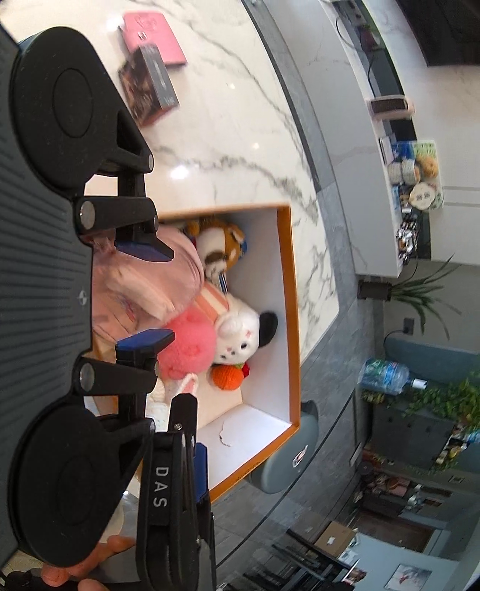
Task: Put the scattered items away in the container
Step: 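Withdraw both tools from the box toward the pink card holder and photo card box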
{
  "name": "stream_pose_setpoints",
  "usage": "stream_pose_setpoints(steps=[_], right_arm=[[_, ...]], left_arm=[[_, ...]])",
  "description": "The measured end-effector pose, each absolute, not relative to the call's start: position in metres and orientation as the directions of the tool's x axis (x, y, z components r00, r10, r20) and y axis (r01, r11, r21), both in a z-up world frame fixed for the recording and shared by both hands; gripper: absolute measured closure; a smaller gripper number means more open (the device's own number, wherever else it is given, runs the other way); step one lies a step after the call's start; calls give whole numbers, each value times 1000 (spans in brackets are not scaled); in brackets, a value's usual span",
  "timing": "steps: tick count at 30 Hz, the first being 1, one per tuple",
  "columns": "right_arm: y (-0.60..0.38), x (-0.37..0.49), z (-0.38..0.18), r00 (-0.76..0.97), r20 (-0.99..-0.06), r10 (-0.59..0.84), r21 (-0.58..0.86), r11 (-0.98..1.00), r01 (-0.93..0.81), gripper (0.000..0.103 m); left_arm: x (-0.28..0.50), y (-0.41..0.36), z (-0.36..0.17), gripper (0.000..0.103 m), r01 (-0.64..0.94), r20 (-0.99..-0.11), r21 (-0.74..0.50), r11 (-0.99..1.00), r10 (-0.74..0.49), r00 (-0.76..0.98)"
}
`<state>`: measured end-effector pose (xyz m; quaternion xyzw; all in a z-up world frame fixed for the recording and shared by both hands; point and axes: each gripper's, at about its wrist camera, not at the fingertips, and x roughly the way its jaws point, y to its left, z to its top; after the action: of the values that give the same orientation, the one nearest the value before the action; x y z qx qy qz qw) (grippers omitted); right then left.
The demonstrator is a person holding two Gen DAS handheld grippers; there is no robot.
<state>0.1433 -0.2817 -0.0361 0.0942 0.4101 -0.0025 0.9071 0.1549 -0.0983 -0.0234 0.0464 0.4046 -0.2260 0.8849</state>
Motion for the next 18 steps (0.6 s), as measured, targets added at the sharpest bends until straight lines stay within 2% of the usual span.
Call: stream_pose_setpoints(steps=[14, 18], right_arm=[[-188, 111, -4, 701, -698, 143, 108, 990, -94, 41], [-154, 104, -2, 699, -695, 169, 87, 985, -151, 41]], left_arm=[[113, -2, -6, 56, 259, -684, -146, 955, -287, 671], [100, 32, -7, 55, 210, -679, -233, 950, -313, 664]])
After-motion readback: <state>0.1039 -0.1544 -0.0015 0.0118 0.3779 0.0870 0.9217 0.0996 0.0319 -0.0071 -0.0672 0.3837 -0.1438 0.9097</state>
